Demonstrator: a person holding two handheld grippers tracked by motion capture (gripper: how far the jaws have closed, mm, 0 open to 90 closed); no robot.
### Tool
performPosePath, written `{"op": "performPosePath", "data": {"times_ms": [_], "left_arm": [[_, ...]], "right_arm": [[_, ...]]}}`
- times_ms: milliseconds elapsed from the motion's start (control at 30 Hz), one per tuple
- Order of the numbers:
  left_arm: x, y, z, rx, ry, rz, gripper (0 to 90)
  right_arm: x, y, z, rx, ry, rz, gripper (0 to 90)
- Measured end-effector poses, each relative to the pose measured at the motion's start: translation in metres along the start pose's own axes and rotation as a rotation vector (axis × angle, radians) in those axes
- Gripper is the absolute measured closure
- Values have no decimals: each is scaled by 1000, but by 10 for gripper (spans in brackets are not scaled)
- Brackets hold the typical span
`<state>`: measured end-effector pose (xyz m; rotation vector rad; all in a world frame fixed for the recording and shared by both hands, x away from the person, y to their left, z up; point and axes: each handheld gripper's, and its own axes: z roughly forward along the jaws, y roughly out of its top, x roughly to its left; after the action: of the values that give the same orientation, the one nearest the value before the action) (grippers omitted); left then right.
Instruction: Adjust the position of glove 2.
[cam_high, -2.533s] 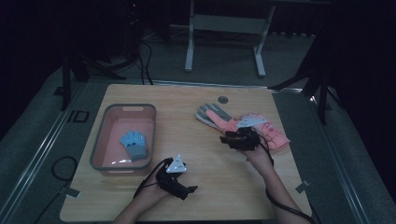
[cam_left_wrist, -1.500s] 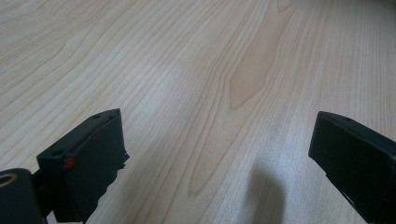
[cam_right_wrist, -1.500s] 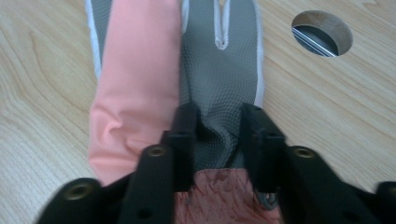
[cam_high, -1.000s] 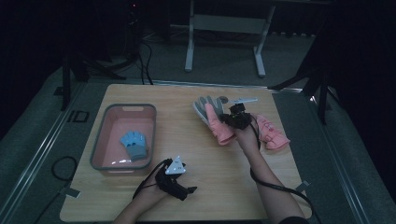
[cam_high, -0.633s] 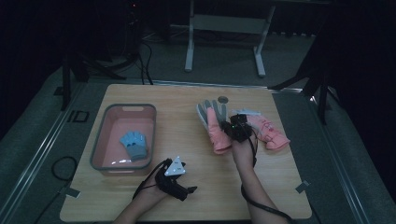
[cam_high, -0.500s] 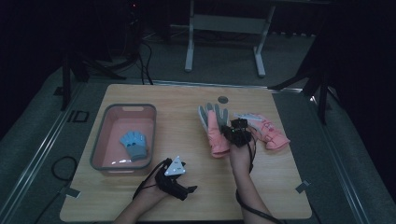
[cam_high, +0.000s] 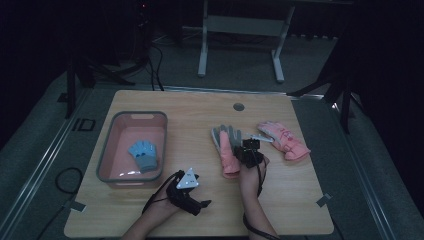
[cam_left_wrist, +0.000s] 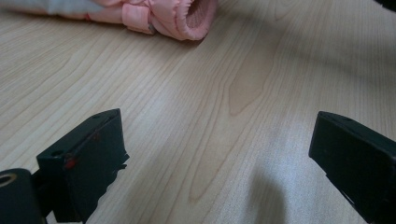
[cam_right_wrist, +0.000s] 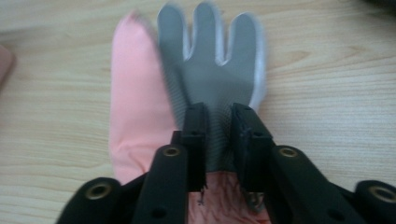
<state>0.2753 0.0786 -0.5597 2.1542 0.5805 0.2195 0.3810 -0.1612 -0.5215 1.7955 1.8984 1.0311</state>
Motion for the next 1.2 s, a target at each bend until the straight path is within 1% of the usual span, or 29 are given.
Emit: {"op": "performPosePath", "data": {"times_ms": [33, 67, 100, 167, 233, 267, 300, 333, 367, 400, 433, 467, 500, 567, 633, 667, 700, 733, 767, 800, 833, 867, 900, 933, 1000, 1033, 1067, 1167, 1200], "left_arm": [[0, 0, 0, 0, 0, 0, 39], [0, 0, 0, -2, 0, 1, 38], [0, 0, 0, -1, 0, 1, 39], [0, 0, -1, -5, -3, 1, 39], [0, 0, -1, -3, -3, 2, 39], [0, 0, 0, -1, -4, 1, 39], [0, 0, 0, -1, -3, 2, 39], [0, 0, 0, -1, -4, 0, 39], [0, 0, 0, 0, -4, 0, 39], [0, -1, 0, -4, -5, -1, 39], [0, -1, 0, -4, -5, -1, 39], [1, -1, -1, -3, -5, 1, 39], [1, -1, 0, -4, -6, 2, 39], [1, -1, 0, -1, -5, 1, 39], [1, -1, 0, -1, -6, 0, 39], [1, -1, 0, 0, -6, 0, 39], [1, -1, 0, 1, -5, -2, 39], [1, -1, 0, 0, -7, -1, 39], [1, -1, 0, 1, -5, -1, 39], [1, -1, 0, 2, -5, -2, 39], [1, -1, 0, 1, -6, -3, 39], [1, -1, 0, 1, -6, -3, 39], [1, -1, 0, 1, -4, -3, 39], [0, -2, 0, 0, -6, -7, 39], [0, -2, 0, 4, -8, -8, 39], [0, -2, 0, 4, -8, -8, 39], [0, -2, 0, 4, -9, -7, 39], [0, -2, 0, 3, -8, -10, 39], [1, -2, 0, 2, -8, -12, 39]], "right_arm": [[0, 1, -2, -4, 5, -10, 715], [1, 3, -4, -8, 4, -33, 699], [1, 5, -7, -9, 15, -51, 678], [-2, 9, -14, -30, 47, -70, 674], [-5, 13, -22, -43, 42, -124, 670], [-8, 16, -26, -53, 63, -138, 669], [-10, 19, -30, -61, 68, -169, 670], [-12, 21, -35, -65, 55, -197, 670], [-16, 24, -38, -66, 73, -219, 668], [-20, 27, -41, -60, 94, -240, 665], [-25, 30, -44, -65, 102, -259, 664], [-32, 33, -48, -73, 114, -297, 664], [-38, 36, -50, -59, 109, -318, 662], [-53, 40, -54, -67, 136, -337, 662], [-65, 43, -58, -66, 121, -366, 664], [-74, 45, -60, -73, 133, -388, 665], [-79, 46, -61, -72, 141, -394, 665], [-87, 49, -63, -70, 121, -405, 665], [-93, 51, -64, -68, 123, -418, 669], [-99, 53, -66, -74, 135, -424, 670], [-103, 55, -67, -76, 134, -428, 669], [-103, 55, -67, -76, 134, -428, 669], [-116, 60, -68, -78, 139, -447, 667], [-122, 63, -69, -85, 138, -447, 662], [-136, 69, -71, -99, 155, -450, 650], [-136, 69, -71, -99, 155, -450, 650], [-145, 73, -71, -107, 147, -460, 632], [-163, 81, -70, -98, 127, -461, 617], [-166, 83, -69, -92, 125, -457, 614]]}}
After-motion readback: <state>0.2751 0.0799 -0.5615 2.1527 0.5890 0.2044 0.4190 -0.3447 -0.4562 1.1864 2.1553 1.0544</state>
